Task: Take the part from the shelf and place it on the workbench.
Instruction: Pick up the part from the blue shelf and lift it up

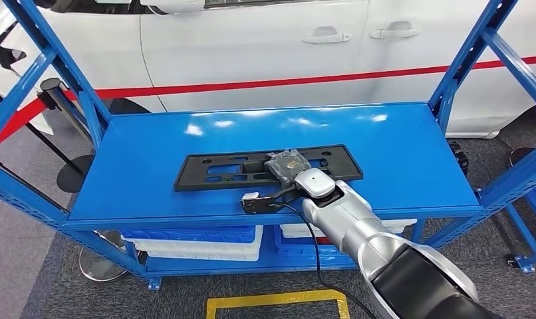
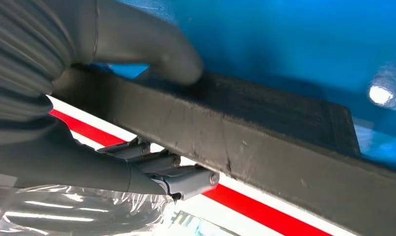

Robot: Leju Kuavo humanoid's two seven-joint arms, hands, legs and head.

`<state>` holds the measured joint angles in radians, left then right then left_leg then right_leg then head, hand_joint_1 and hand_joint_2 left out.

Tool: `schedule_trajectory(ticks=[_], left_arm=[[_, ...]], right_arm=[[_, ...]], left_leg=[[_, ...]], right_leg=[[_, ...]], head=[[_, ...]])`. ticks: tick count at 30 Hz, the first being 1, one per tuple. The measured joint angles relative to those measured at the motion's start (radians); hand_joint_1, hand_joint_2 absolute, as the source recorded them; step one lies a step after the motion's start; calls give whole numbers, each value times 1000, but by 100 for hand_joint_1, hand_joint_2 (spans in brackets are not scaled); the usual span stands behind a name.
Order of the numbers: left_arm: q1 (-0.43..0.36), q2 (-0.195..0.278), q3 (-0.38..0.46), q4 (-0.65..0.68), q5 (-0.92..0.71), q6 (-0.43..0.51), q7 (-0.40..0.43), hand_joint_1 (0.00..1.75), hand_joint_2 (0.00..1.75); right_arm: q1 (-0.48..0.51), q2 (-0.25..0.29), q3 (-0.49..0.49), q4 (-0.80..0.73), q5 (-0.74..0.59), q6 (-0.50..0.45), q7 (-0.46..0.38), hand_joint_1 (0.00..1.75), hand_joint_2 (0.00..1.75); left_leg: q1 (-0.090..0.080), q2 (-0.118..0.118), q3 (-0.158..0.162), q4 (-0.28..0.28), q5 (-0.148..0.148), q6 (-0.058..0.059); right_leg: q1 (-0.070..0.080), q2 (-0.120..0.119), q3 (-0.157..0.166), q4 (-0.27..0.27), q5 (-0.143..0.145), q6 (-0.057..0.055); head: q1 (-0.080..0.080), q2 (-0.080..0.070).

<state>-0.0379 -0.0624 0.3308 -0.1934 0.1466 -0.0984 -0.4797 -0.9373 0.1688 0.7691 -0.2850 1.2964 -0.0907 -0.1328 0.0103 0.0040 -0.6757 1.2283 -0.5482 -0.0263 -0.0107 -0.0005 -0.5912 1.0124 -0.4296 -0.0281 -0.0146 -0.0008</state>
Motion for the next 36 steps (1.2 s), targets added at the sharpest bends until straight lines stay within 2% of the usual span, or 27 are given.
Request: schedule_trajectory(ticks=[1,2,3,5,6,7,9,11,13,15,16,17,18,19,21,22,23,25,27,28,31,32,33,34,36], left_arm=[[1,0,1,0,0,0,-2,0,0],[2,0,2,0,0,-1,-4,0,0],[3,0,4,0,0,-1,-5,0,0],[3,1,7,0,0,-2,-7,0,0],[3,1,9,0,0,-2,-7,0,0],[2,1,9,0,0,-3,-7,0,0],[3,1,10,0,0,-4,-5,0,0],[4,0,10,0,0,-2,4,0,0],[3,-1,11,0,-1,1,15,0,0],[2,-3,12,0,-4,5,26,0,0],[3,-5,12,0,-6,6,31,0,0],[4,-7,12,0,-8,8,35,0,0],[4,-9,13,0,-10,9,39,0,0],[5,-12,13,0,-14,9,42,0,0],[4,-18,13,0,-21,13,48,0,0],[3,-20,13,0,-25,16,52,0,44],[2,-22,13,0,-29,20,55,0,87],[1,-25,13,0,-37,25,61,0,175],[1,-28,13,0,-43,28,63,0,175],[1,-29,13,0,-45,29,64,0,175],[1,-34,13,0,-55,35,63,0,175],[2,-36,13,0,-58,35,62,0,175],[2,-37,13,0,-61,36,61,0,175],[2,-39,13,0,-64,36,59,0,175],[2,-40,13,0,-71,35,54,0,175]], right_arm=[[2,0,-2,0,-1,-7,-1,175,175],[4,0,-4,0,-3,-13,-1,175,175],[6,0,-6,0,-5,-21,-1,175,175],[7,0,-11,0,-9,-39,0,175,175],[7,-1,-14,0,-11,-48,1,175,175],[7,-2,-17,0,-12,-57,1,175,175],[9,-5,-24,0,-15,-78,3,175,175],[14,-8,-32,0,-20,-109,5,175,175],[20,-12,-41,0,-26,-150,8,175,175],[28,-16,-53,0,-31,-195,12,175,175],[34,-18,-58,0,-33,-218,15,175,175],[39,-19,-63,0,-33,-238,17,175,175],[43,-20,-68,0,-35,-259,18,175,175],[45,-20,-74,-2,-36,-282,18,175,175],[44,-21,-88,-7,-43,-341,17,175,175],[42,-21,-96,-11,-47,-372,16,175,175],[40,-22,-105,-17,-51,-403,15,175,175],[37,-23,-123,-28,-55,-457,12,175,175],[34,-25,-143,-44,-56,-500,7,175,175],[33,-25,-154,-55,-56,-523,2,175,175],[37,-25,-190,-105,-45,-582,-6,175,175],[42,-25,-204,-129,-35,-591,-5,175,175],[48,-26,-218,-156,-21,-595,-4,175,175],[57,-26,-233,-188,-3,-597,-4,175,175],[81,-27,-268,-274,39,-598,-9,175,175]], left_leg=[[2,0,-22,47,-13,-3],[3,0,-28,58,-8,-4],[4,0,-14,29,17,-4],[6,0,51,-105,83,-1],[5,0,79,-166,104,3],[3,-1,97,-203,113,8],[-2,-1,100,-216,113,20],[1,-1,101,-222,118,33],[4,0,100,-229,125,47],[1,1,95,-229,127,53],[0,0,93,-229,127,54],[-1,0,92,-228,127,54],[-2,-1,92,-226,127,54],[-2,-2,92,-224,125,52],[-5,-3,90,-215,120,47],[-7,-3,87,-211,117,42],[-7,-3,84,-208,115,38],[-6,-3,82,-207,113,28],[-4,-2,75,-188,97,16],[-3,-3,59,-153,75,10],[1,-3,-28,31,-8,-2],[2,-2,-47,68,-13,-3],[2,-2,-50,67,2,-3],[2,-2,-34,28,32,-2],[0,-3,29,-109,102,6]], right_leg=[[0,0,-1,0,0,0],[0,0,-2,1,0,0],[-1,0,-1,2,-1,1],[-2,1,0,5,-2,5],[0,2,-1,7,-3,10],[1,2,-3,8,-2,16],[3,3,-5,6,0,28],[2,3,-7,10,-3,40],[1,3,-35,69,-43,47],[-1,3,-99,200,-109,48],[-1,3,-129,259,-129,49],[-1,3,-148,295,-135,49],[-1,3,-145,286,-117,47],[-1,3,-124,240,-84,44],[2,2,-60,99,-16,35],[4,2,-39,52,-1,31],[6,2,-29,27,3,28],[7,4,-29,21,0,23],[4,4,-28,16,3,13],[1,4,-27,13,4,8],[1,4,-26,13,3,2],[2,4,-25,13,2,1],[2,4,-24,13,1,2],[2,5,-22,14,-1,3],[3,6,-16,14,-5,7]], head=[[0,0],[0,0],[0,0],[0,0],[0,0],[1,0],[1,0],[1,0],[2,0],[3,0],[3,0],[3,0],[3,0],[3,0],[3,0],[2,0],[2,0],[1,0],[1,0],[1,0],[0,0],[0,0],[0,0],[0,0],[1,0]])
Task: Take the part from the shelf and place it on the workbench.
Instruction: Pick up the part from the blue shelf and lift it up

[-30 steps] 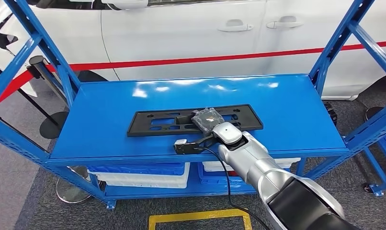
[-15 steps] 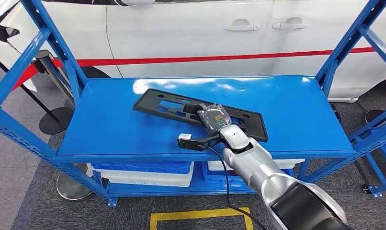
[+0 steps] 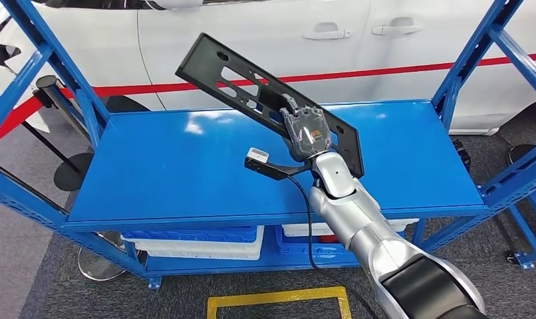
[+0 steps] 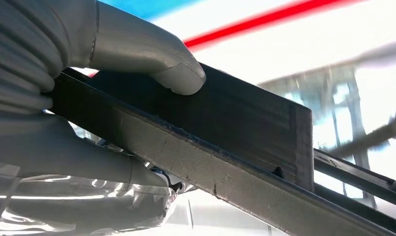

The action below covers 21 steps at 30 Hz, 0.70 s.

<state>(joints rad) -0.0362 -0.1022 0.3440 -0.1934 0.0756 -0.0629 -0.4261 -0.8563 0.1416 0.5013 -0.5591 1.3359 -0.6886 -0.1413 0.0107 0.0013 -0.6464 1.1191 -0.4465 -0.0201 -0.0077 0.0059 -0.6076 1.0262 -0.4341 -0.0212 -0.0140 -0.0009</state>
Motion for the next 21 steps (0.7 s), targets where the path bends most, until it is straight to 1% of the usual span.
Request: schedule_trajectory(ticks=[1,2,4,5,6,7,8,10,11,12,13,14,15,16,17,18,19,21], left_arm=[[0,-1,0,0,-5,0,-2,0,175],[-1,-2,0,0,-10,1,-4,0,175],[-2,-4,-1,0,-20,7,-6,0,175],[-2,-5,-2,0,-23,11,-6,0,175],[-1,-6,-2,0,-24,15,-6,0,175],[-1,-8,-2,0,-22,17,-6,0,175],[-2,-10,-2,0,-20,18,-6,0,175],[-3,-14,-2,0,-16,18,-3,0,175],[-3,-15,-2,0,-16,18,0,0,175],[-3,-17,-2,0,-16,18,5,0,175],[-3,-18,-1,0,-17,18,10,0,175],[-3,-19,-1,0,-17,18,15,0,175],[-3,-20,-1,0,-17,20,19,0,175],[-4,-21,-1,0,-17,22,23,0,175],[-5,-21,0,0,-17,23,25,0,175],[-5,-21,0,0,-17,25,29,0,175],[-5,-21,1,0,-18,27,31,0,175],[-5,-20,3,0,-21,30,37,0,175]], right_arm=[[12,0,-21,-50,20,-2,-6,175,175],[25,0,-41,-101,37,-4,-15,175,175],[51,0,-82,-200,54,-7,-36,175,175],[65,0,-99,-246,55,-8,-47,175,175],[78,0,-117,-294,53,-8,-59,175,175],[89,1,-134,-340,45,-8,-73,175,175],[100,1,-150,-383,35,-8,-86,175,175],[123,1,-179,-466,0,-9,-118,175,175],[135,1,-190,-501,-21,-9,-133,175,175],[147,1,-201,-534,-48,-9,-151,175,175],[157,1,-208,-560,-79,-9,-168,175,175],[164,1,-214,-584,-122,-7,-186,175,175],[169,1,-218,-611,-190,1,-208,175,175],[173,2,-220,-636,-274,18,-229,175,175],[178,2,-221,-664,-383,49,-251,175,175],[186,1,-221,-690,-504,94,-273,175,175],[197,1,-222,-714,-618,147,-290,175,175],[221,0,-223,-757,-818,263,-319,175,175]], left_leg=[[-2,-1,26,-56,19,6],[-5,-2,40,-89,26,11],[-9,-4,43,-102,22,21],[-6,-5,44,-105,24,26],[-4,-5,46,-110,26,32],[-1,-6,49,-115,29,38],[1,-6,51,-118,30,42],[-1,-6,51,-118,29,47],[-1,-6,51,-117,28,48],[-1,-6,52,-115,27,48],[-1,-6,52,-113,25,46],[-1,-6,52,-110,23,44],[-1,-7,52,-105,19,41],[-3,-7,50,-99,15,36],[-5,-7,49,-94,11,31],[-7,-8,48,-92,9,26],[-7,-8,49,-91,7,20],[-6,-6,47,-86,-1,9]], right_leg=[[1,0,0,1,-1,3],[2,0,-1,1,-2,8],[2,-1,-3,-1,-1,17],[2,-3,-3,0,-3,23],[2,-4,-6,9,-11,28],[2,-4,-18,36,-29,32],[1,-4,-39,80,-55,36],[1,-4,-107,218,-117,40],[0,-4,-135,271,-131,42],[-2,-4,-149,292,-127,43],[-4,-4,-140,270,-104,43],[-6,-5,-114,212,-68,42],[-7,-6,-79,139,-37,41],[-7,-6,-50,78,-15,37],[-6,-5,-30,37,-3,34],[-4,-4,-22,20,-3,29],[-2,-3,-22,20,-3,23],[-4,-2,-21,17,-1,10]], head=[[0,0],[0,0],[0,0],[0,0],[1,0],[1,0],[2,0],[2,0],[2,0],[2,0],[2,0],[2,0],[2,0],[2,0],[2,0],[1,0],[1,0],[1,0]])
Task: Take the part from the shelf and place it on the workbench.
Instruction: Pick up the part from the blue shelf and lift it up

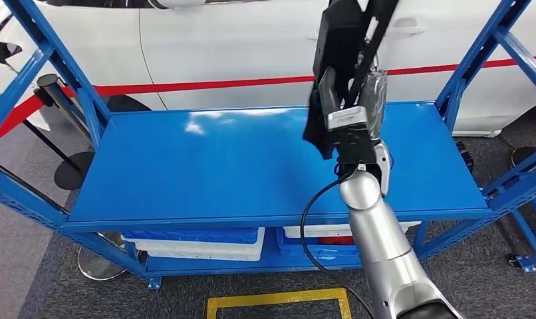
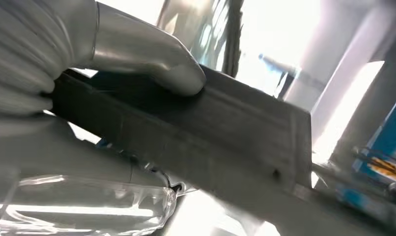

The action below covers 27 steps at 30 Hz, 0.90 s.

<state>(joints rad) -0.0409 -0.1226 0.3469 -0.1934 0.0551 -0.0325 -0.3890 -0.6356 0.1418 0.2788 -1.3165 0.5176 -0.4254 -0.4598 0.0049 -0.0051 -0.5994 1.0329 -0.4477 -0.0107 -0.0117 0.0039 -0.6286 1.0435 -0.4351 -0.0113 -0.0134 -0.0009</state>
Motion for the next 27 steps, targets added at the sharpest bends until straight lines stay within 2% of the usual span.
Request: schedule_trajectory(ticks=[2,4,5,6,7,8,10,12,14,16,18,20,21,22,23,25,27], left_arm=[[0,0,1,0,-3,6,8,0,175],[-1,0,1,0,-6,12,16,0,175],[0,0,1,0,-8,14,20,0,175],[0,0,1,0,-10,16,24,0,175],[0,0,1,0,-12,18,26,0,175],[0,0,2,0,-15,20,28,0,175],[-1,0,2,0,-19,23,29,0,175],[-2,0,2,0,-22,25,31,0,175],[-3,1,3,0,-25,25,33,0,175],[-2,-1,4,0,-26,25,37,0,175],[-3,-3,6,0,-26,24,43,0,175],[-4,-6,9,0,-26,24,48,0,175],[-4,-6,11,0,-25,24,51,0,175],[-3,-7,13,0,-24,23,55,0,175],[-3,-8,15,0,-23,23,59,0,175],[-3,-10,20,0,-19,23,66,0,175],[-6,-11,25,0,-16,24,72,0,175]], right_arm=[[19,-1,-1,-38,-159,116,-24,175,175],[39,-2,-4,-64,-296,226,-39,175,175],[52,-3,-7,-72,-351,272,-44,175,175],[65,-4,-10,-78,-399,314,-47,175,175],[79,-5,-13,-83,-436,349,-49,175,175],[89,-5,-16,-88,-465,377,-51,175,175],[105,-6,-20,-100,-508,425,-53,175,175],[122,-7,-24,-111,-537,468,-53,175,175],[148,-8,-25,-122,-561,504,-53,175,175],[173,-9,-25,-136,-582,537,-53,175,175],[192,-12,-25,-149,-609,573,-55,175,175],[220,-15,-25,-158,-633,604,-57,175,175],[236,-18,-25,-160,-642,616,-57,175,175],[251,-20,-25,-162,-649,626,-56,175,175],[262,-21,-25,-163,-654,634,-56,175,175],[277,-22,-24,-167,-667,650,-56,175,175],[297,-22,-19,-173,-679,666,-55,175,175]], left_leg=[[2,1,-26,61,-41,-10],[4,2,-85,193,-106,-17],[5,2,-114,251,-125,-18],[5,2,-130,283,-129,-17],[5,2,-126,272,-111,-14],[4,1,-104,224,-78,-8],[-2,2,-34,79,-14,10],[-10,1,6,-2,8,22],[-13,0,12,-15,9,27],[-8,2,20,-31,18,34],[-3,4,26,-43,25,41],[-3,5,24,-42,27,43],[-2,5,23,-41,27,43],[-1,4,21,-37,28,42],[0,4,17,-32,27,40],[3,3,7,-15,21,30],[2,1,-3,4,15,16]], right_leg=[[-4,0,1,-3,2,-10],[-2,0,1,-3,1,-15],[0,0,2,-3,0,-16],[2,0,2,-2,-1,-17],[4,0,3,-2,-1,-17],[7,0,5,-2,-2,-18],[11,2,8,-2,-3,-17],[10,2,8,-3,-2,-11],[7,2,9,-7,0,-1],[6,1,8,3,-10,10],[4,1,-25,79,-58,19],[0,1,-86,206,-118,28],[-3,1,-107,251,-132,32],[-7,0,-113,264,-128,36],[-11,-1,-100,239,-108,40],[-18,-3,-35,117,-52,47],[-18,1,7,33,-24,38]], head=[[-2,0],[-3,0],[-3,0],[-3,0],[-3,0],[-3,0],[-2,0],[-2,0],[-3,0],[-2,0],[-1,0],[-1,0],[-1,0],[-1,0],[-1,0],[-1,0],[-2,0]])
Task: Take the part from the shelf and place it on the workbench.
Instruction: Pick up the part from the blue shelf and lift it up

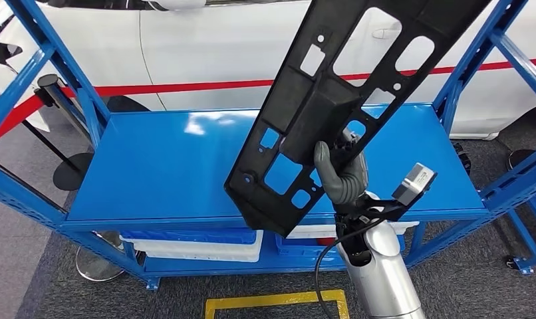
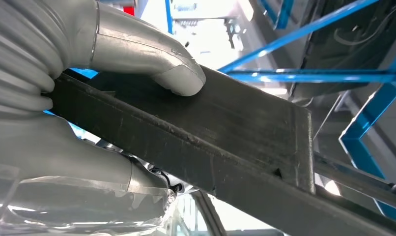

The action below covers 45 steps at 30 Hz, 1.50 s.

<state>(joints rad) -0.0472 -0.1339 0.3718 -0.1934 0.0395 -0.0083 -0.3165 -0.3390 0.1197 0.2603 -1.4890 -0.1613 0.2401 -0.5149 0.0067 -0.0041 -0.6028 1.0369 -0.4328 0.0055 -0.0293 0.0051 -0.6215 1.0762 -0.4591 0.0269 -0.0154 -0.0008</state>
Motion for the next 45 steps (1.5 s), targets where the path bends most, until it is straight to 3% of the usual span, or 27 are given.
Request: schedule_trajectory(ticks=[4,6,8,9,10,11,14,16,19,20,21,22,24,25,26,28,30,31,32,34,36,39,40,41,42,43,45], left_arm=[[-2,-1,8,0,-1,4,14,0,175],[-2,-1,9,0,-4,5,18,0,175],[-3,-1,10,0,-7,5,21,0,175],[-3,-1,11,0,-8,6,23,0,175],[-3,-1,11,0,-9,6,24,0,175],[-3,-1,12,0,-12,7,26,0,175],[-8,1,13,0,-24,14,33,0,175],[-13,4,13,0,-32,17,38,0,175],[-12,5,13,0,-46,19,49,0,175],[-11,6,13,0,-51,20,52,0,175],[-10,6,13,0,-56,21,55,0,175],[-10,7,13,0,-62,21,58,0,175],[-11,7,12,0,-72,22,63,0,175],[-11,7,11,0,-76,22,65,0,175],[-10,7,10,0,-79,22,66,0,175],[-10,8,9,0,-87,23,70,0,175],[-10,10,7,-1,-95,23,75,0,175],[-11,12,6,-2,-99,23,76,0,175],[-11,14,5,-2,-103,23,77,0,175],[-11,19,3,-2,-110,23,78,0,175],[-8,25,0,-2,-115,23,80,0,175],[-8,30,-2,-2,-122,23,80,0,175],[-8,31,-2,-2,-124,22,79,0,175],[-8,33,-2,-2,-128,22,79,0,175],[-8,34,-3,-2,-131,21,78,0,175],[-8,36,-4,-2,-135,21,78,0,175],[-12,43,-7,-2,-142,19,78,0,175]], right_arm=[[46,2,11,-2,-24,19,8,175,175],[65,7,14,-2,-36,26,13,175,175],[82,10,14,-2,-44,30,20,175,175],[89,11,14,-1,-46,31,22,175,175],[96,11,14,-1,-47,31,25,175,175],[102,11,14,0,-47,31,27,175,175],[120,14,14,0,-47,29,31,175,175],[135,19,14,-1,-46,27,32,175,175],[169,25,14,-1,-36,21,31,175,175],[180,25,14,-2,-31,18,29,175,175],[191,25,13,-3,-27,15,26,175,175],[201,25,13,-4,-25,13,24,175,175],[220,25,10,-6,-23,14,22,175,175],[228,25,8,-7,-23,14,22,175,175],[235,25,5,-7,-23,16,22,175,175],[242,26,-1,-7,-23,19,22,175,175],[243,27,-7,-7,-22,23,22,175,175],[244,29,-9,-7,-22,25,22,175,175],[246,30,-12,-7,-21,26,21,175,175],[251,33,-16,-7,-21,30,21,175,175],[257,38,-18,-7,-21,32,22,175,175],[268,46,-24,-7,-24,37,22,175,175],[274,47,-26,-7,-26,40,22,175,175],[279,47,-30,-7,-28,44,21,175,175],[284,48,-34,-7,-29,47,21,175,175],[288,49,-39,-7,-31,50,21,175,175],[292,54,-48,-7,-35,53,21,175,175]], left_leg=[[4,-2,-10,9,-3,-21],[5,0,-33,68,-58,-29],[6,0,-72,188,-143,-33],[6,0,-87,241,-173,-33],[5,0,-84,263,-184,-31],[4,0,-63,250,-179,-27],[-6,1,74,57,-124,-3],[-17,3,113,-16,-109,10],[-22,4,105,-34,-75,21],[-19,6,101,-43,-58,25],[-15,8,94,-52,-41,28],[-13,10,84,-56,-26,30],[-12,12,54,-55,-3,33],[-12,13,38,-53,7,31],[-12,14,22,-50,16,29],[-10,15,-10,-37,31,21],[-10,14,-36,-18,40,10],[-10,13,-43,-11,44,4],[-11,13,-48,-7,49,-2],[-7,12,-51,-4,57,-15],[-2,11,-68,29,14,-27],[2,10,-113,192,-125,-39],[2,10,-117,241,-147,-40],[2,10,-109,265,-146,-39],[1,10,-80,251,-126,-36],[0,9,-35,203,-100,-31],[-6,8,72,59,-83,-15]], right_leg=[[5,2,-6,-11,13,-33],[4,-2,-16,-14,24,-48],[8,-5,-31,-14,35,-55],[11,-6,-40,-14,41,-56],[13,-6,-49,-14,48,-57],[16,-6,-58,-14,56,-57],[22,-7,-76,-15,80,-53],[18,-10,-79,-21,96,-42],[12,-12,-76,-37,117,-22],[13,-10,-79,-31,103,-18],[14,-9,-88,-6,70,-14],[13,-7,-102,41,18,-11],[12,-6,-128,164,-77,-4],[11,-7,-129,211,-95,-1],[9,-7,-116,227,-89,2],[4,-7,-36,156,-50,5],[5,-6,61,31,-49,0],[7,-4,86,-9,-59,-7],[10,-2,93,-26,-67,-17],[12,-2,83,-27,-57,-36],[11,-4,67,-29,-37,-53],[14,-6,27,-28,-6,-63],[16,-6,12,-27,4,-63],[17,-6,-2,-26,14,-62],[19,-6,-15,-25,24,-62],[21,-6,-26,-24,32,-61],[23,-6,-39,-23,49,-56]], head=[[-1,0],[-1,0],[-2,0],[-2,0],[-2,0],[-2,0],[-1,0],[-4,0],[-10,0],[-9,0],[-8,0],[-7,0],[-5,0],[-5,0],[-5,0],[-5,0],[-5,0],[-4,0],[-4,0],[-3,0],[-4,0],[-6,0],[-6,0],[-6,0],[-6,0],[-6,0],[-6,0]])
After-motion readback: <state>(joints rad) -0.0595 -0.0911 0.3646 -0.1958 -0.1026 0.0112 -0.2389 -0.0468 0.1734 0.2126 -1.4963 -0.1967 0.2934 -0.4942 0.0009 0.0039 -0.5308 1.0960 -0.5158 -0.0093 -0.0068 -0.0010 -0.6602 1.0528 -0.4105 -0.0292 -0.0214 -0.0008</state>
